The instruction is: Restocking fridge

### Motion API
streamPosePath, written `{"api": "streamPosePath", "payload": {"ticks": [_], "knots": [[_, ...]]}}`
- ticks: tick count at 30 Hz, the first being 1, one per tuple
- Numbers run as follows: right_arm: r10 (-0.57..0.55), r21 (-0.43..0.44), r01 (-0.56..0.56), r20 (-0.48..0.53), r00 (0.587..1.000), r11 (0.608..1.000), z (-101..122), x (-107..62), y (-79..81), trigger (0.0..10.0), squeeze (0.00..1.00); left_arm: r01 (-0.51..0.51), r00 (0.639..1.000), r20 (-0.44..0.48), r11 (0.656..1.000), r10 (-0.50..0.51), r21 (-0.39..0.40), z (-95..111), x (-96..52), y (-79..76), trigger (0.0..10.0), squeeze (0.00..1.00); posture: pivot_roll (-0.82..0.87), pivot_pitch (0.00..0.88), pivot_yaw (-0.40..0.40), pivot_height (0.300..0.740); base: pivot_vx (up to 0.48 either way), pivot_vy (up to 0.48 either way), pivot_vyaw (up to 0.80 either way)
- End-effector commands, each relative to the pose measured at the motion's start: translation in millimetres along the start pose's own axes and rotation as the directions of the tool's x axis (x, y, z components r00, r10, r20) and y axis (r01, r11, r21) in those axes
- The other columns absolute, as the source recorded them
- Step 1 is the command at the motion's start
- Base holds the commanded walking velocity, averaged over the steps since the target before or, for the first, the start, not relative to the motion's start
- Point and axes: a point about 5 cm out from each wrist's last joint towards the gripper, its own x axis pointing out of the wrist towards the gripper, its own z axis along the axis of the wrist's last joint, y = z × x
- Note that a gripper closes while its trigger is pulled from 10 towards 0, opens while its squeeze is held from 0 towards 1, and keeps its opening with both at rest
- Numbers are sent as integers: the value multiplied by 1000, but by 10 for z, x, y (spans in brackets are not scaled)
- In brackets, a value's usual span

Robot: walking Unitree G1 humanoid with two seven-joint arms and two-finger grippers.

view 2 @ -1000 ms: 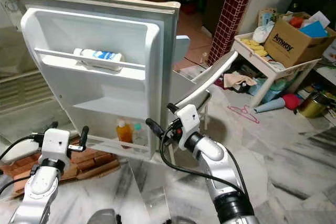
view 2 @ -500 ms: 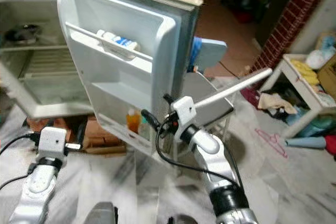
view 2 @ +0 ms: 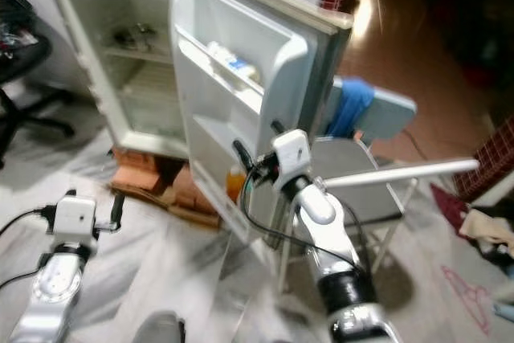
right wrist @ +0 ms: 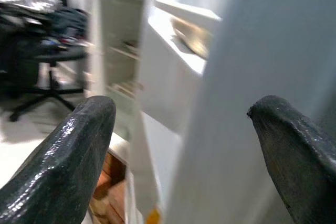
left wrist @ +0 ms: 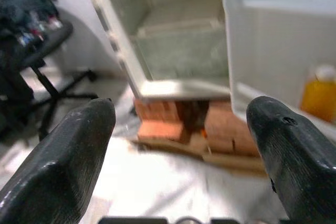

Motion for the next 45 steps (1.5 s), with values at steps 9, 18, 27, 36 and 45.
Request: {"api": "streamPosePath", "payload": {"ticks": [9, 18, 27, 36, 45], "knots": [[-191, 13, 191, 25, 981, 982, 37, 49, -167, 10000, 0, -33, 999, -19, 999, 33, 10, -78, -87, 59, 10000, 0, 167, 0, -78, 740, 0, 0, 0], [-373, 73, 370, 36, 927, 926, 206, 249, -454, 10000, 0, -56, 998, -9, 998, 56, 14, -27, -8, 138, 10000, 0, 186, 0, -79, 740, 0, 0, 0], [-235, 231, 213, 68, 970, 949, 253, 290, -256, 10000, 0, -46, 999, -15, 999, 46, 14, -56, -60, 108, 10000, 0, 178, 0, -73, 740, 0, 0, 0], [13, 353, -59, 130, 991, 934, 365, 294, 141, 10000, 0, -27, 1000, -8, 999, 28, 18, -37, -34, 82, 10000, 0, 171, 0, -68, 740, 0, 0, 0], [-11, 273, 18, -29, 1000, 962, 40, -210, -148, 10000, 0, -32, 999, -22, 999, 33, 26, -82, -83, 118, 10000, 0, 157, 0, -71, 740, 0, 0, 0]]}}
